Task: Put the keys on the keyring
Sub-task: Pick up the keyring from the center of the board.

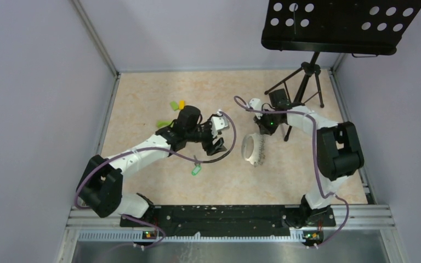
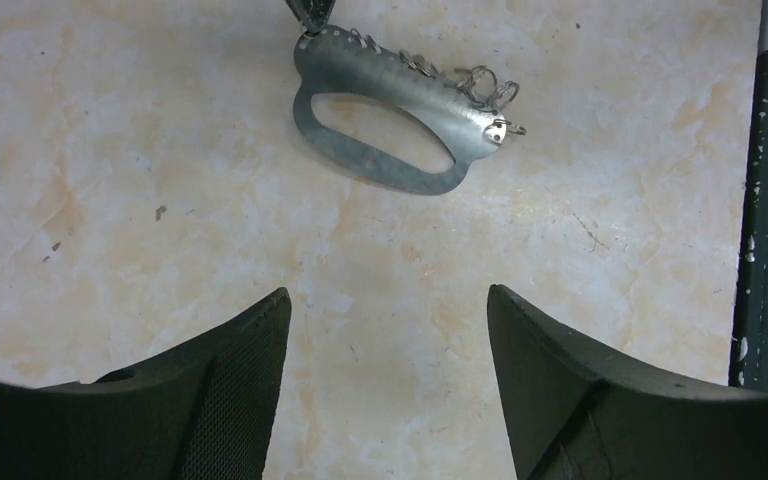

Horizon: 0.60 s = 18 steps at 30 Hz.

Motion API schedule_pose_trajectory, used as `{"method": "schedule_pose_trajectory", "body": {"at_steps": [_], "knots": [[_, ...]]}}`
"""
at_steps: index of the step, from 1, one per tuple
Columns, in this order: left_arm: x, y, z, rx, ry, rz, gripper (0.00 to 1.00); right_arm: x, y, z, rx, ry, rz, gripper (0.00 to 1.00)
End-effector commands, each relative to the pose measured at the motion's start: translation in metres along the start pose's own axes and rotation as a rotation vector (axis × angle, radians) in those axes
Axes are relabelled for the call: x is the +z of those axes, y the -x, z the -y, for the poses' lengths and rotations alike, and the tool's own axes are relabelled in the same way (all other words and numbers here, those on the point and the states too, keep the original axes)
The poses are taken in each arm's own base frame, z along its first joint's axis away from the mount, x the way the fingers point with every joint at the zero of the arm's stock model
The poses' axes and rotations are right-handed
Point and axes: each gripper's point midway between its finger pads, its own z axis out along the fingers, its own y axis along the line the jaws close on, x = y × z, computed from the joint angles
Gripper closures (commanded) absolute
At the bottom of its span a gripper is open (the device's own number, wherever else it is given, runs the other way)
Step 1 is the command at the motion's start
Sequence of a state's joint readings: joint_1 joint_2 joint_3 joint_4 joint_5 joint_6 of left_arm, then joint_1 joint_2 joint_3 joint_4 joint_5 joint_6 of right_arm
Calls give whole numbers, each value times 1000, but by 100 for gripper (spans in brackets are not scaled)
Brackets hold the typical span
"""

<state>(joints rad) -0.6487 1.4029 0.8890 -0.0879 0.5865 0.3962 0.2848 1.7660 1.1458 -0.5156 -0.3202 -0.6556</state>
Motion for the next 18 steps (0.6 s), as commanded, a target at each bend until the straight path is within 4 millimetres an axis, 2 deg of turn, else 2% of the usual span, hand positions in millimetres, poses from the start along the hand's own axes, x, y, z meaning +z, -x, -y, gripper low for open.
{"method": "schedule_pose_trajectory", "body": {"at_steps": [1,5,9,14,18], "knots": [[-11,44,-6,72,-1,104,25,-62,77,-19,-144,46,346,100],[-22,72,3,95,-38,189,28,-106,111,-51,-193,122,556,100],[-30,97,13,93,-91,264,32,-145,133,-80,-197,203,701,100],[-36,128,17,88,-138,344,36,-179,146,-118,-182,384,846,100],[-39,139,18,105,-145,373,40,-195,148,-137,-192,462,917,100]]}}
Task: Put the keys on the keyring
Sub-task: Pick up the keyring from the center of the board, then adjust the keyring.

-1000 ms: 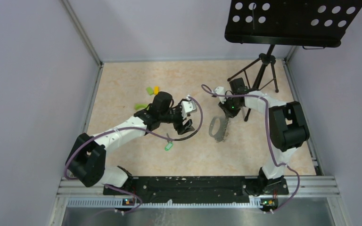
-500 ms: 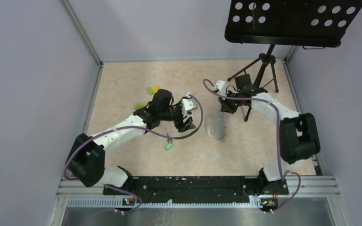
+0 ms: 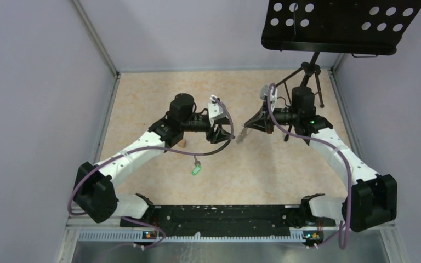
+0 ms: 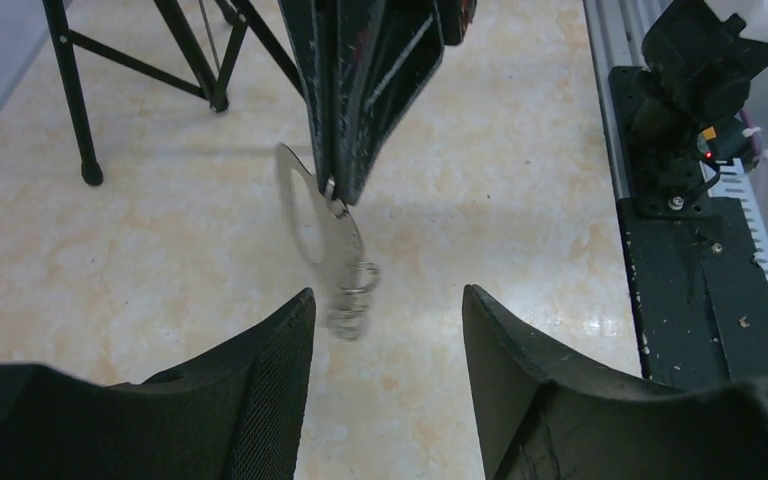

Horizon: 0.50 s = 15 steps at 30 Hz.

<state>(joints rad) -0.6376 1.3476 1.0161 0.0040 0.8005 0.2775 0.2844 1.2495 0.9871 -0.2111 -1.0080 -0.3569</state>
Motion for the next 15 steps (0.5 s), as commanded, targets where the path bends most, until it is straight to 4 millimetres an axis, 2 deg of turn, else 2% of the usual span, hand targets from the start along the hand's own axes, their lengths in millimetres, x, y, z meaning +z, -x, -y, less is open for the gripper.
{"method": "schedule_pose_trajectory", "body": {"at_steps": [1,9,15], "knots": [[-3,42,1,60,-26,103,41,-6,38,-34,-36,158,157,100],[-1,39,17,108,-137,125,48,-9,41,-56,-4,265,203,100],[3,40,16,97,-145,135,54,-5,36,-63,38,301,194,100]]}}
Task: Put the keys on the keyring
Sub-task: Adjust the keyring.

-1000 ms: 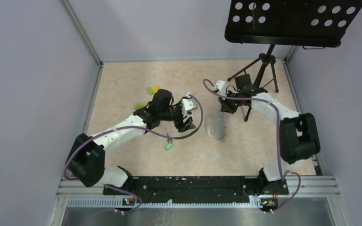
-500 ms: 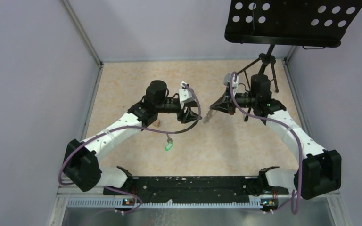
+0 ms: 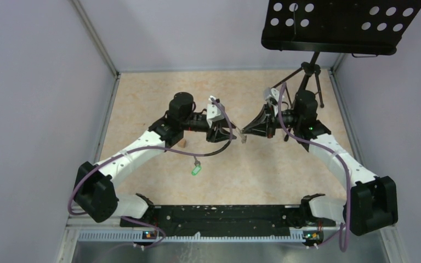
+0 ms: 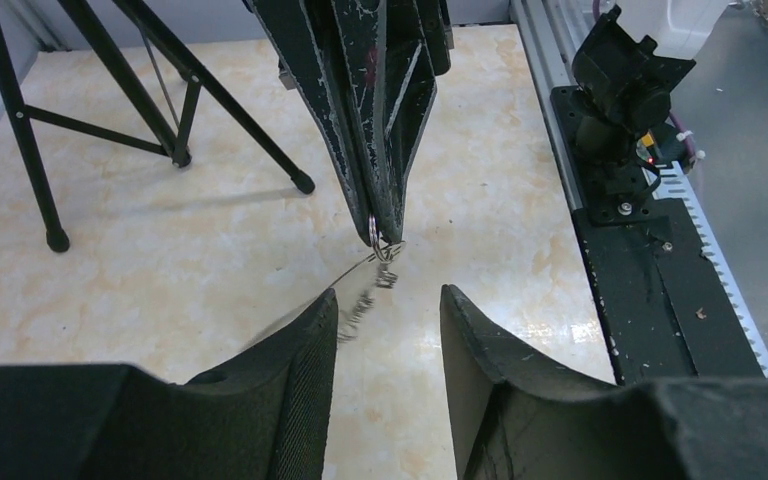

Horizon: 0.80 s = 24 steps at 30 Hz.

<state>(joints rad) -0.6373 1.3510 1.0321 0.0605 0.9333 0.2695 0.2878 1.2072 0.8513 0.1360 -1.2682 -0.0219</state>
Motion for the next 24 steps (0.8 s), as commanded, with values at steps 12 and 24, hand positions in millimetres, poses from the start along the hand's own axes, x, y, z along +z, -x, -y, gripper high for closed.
{"method": "schedule_pose_trajectory", "body": {"at_steps": [12,24], "knots": [[7,14,5,27,-90,70,69,5,13,-15,-45,79,34,100],[14,18,6,-3,-147,96,74,9,9,-13,-29,81,28,100]]}}
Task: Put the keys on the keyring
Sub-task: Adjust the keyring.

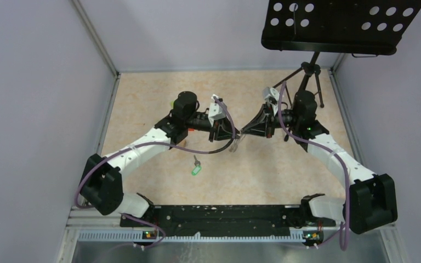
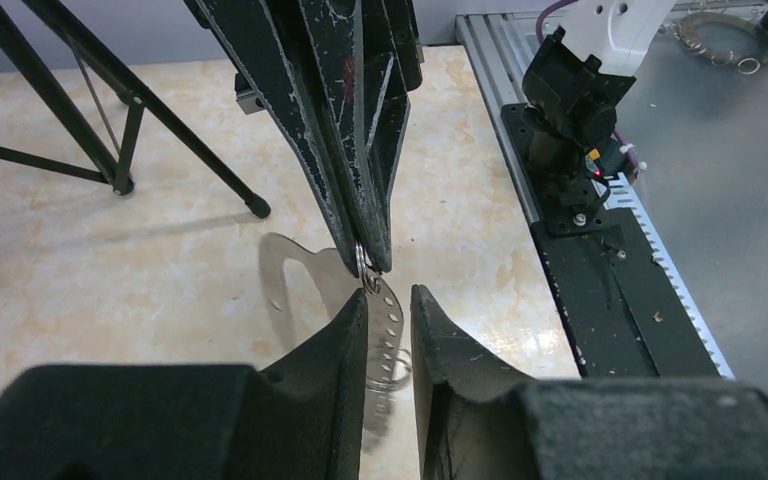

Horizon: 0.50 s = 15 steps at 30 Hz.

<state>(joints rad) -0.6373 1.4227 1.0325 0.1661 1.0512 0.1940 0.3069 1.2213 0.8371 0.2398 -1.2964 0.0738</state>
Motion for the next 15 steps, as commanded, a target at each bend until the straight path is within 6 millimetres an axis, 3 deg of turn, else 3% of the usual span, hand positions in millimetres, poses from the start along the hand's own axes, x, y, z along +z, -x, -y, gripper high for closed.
{"method": "schedule_pose_trajectory", "body": {"at_steps": [1,15], "knots": [[3,21,-1,43,-38,49,75,3,5,-5,-49,32,9,100],[6,25,-6,32,-34,58,91,3,2,-3,-39,29,5,100]]}}
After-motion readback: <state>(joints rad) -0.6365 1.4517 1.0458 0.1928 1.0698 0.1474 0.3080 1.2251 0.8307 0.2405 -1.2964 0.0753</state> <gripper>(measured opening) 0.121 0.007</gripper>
